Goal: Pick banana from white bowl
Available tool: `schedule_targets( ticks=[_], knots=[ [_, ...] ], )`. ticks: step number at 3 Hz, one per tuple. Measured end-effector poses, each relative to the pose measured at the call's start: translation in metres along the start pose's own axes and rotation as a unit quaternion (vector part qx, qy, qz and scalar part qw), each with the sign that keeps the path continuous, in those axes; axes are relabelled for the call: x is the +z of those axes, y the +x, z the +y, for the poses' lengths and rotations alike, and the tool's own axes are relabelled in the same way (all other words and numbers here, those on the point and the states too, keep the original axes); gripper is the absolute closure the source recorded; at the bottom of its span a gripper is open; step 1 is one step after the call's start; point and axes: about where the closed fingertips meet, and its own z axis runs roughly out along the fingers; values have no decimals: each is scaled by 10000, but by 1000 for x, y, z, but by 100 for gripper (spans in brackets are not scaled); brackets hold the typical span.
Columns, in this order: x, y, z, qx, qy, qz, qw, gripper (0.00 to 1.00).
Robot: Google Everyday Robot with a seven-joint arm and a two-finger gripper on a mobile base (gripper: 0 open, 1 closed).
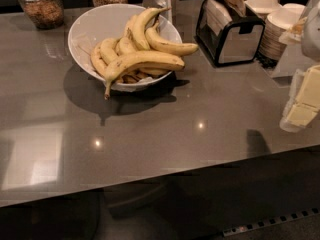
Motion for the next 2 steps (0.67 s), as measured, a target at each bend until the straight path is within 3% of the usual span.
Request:
schedule_targets(
  ticks=[2],
  knots=[
    [-4, -7, -2, -76, 111, -144, 9998, 0]
  ],
)
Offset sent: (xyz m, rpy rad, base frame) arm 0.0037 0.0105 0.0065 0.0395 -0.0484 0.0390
